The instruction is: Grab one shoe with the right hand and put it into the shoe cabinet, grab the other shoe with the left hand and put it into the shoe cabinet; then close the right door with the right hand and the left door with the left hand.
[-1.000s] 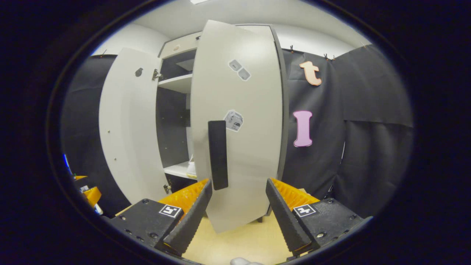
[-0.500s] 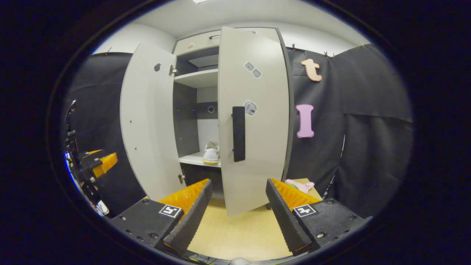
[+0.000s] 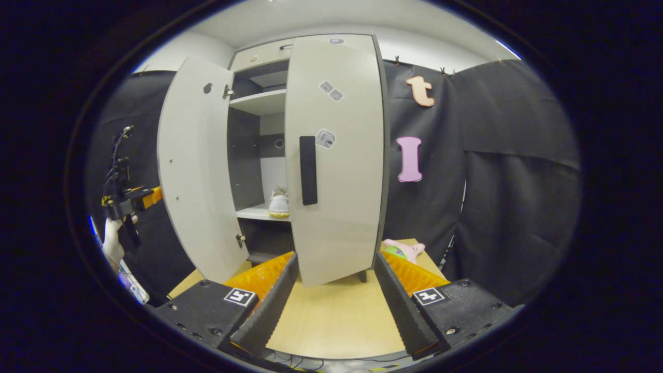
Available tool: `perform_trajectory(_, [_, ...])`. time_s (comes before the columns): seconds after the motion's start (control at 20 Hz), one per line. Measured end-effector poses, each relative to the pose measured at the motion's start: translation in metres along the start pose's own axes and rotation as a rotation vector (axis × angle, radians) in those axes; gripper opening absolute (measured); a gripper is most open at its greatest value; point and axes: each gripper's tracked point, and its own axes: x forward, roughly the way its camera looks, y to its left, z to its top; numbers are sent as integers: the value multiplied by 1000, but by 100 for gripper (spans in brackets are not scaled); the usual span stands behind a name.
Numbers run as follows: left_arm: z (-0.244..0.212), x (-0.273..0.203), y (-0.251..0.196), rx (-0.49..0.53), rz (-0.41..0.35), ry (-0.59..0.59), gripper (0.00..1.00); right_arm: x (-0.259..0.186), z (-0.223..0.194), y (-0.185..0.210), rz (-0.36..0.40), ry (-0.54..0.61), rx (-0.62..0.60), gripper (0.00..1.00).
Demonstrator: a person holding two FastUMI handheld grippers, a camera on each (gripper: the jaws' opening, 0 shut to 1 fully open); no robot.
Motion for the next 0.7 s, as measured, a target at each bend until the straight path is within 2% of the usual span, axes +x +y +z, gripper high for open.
perform_trajectory(0.2, [-1, 3, -3, -2, -4, -5, 93, 4, -2, -1, 4, 15, 5, 96])
perform_trajectory(0.25, [-1, 3, -6, 5, -9, -9, 93, 5, -2, -1, 9, 17, 5, 93])
perform_trajectory(0.3, [0, 2, -7, 11, 0, -10, 93, 6, 0, 1, 18, 16, 4, 96])
perform_trajectory(0.35, [2, 1, -10, 16, 5, -15, 90, 6, 1, 2, 21, 14, -1, 93])
perform_trajectory(0.4, [2, -1, -12, 17, 4, -15, 89, 6, 2, 2, 22, 14, -9, 96])
perform_trajectory(0.45, [2, -2, -15, 10, 0, -15, 77, 6, 3, 2, 26, 12, -11, 96])
perform_trajectory(0.5, [1, -3, -19, -2, -4, -13, 87, 4, 4, 2, 28, 9, -10, 96])
perform_trajectory(0.7, [2, -9, -35, -26, -25, -16, 87, 1, 4, 3, 35, 13, -35, 96])
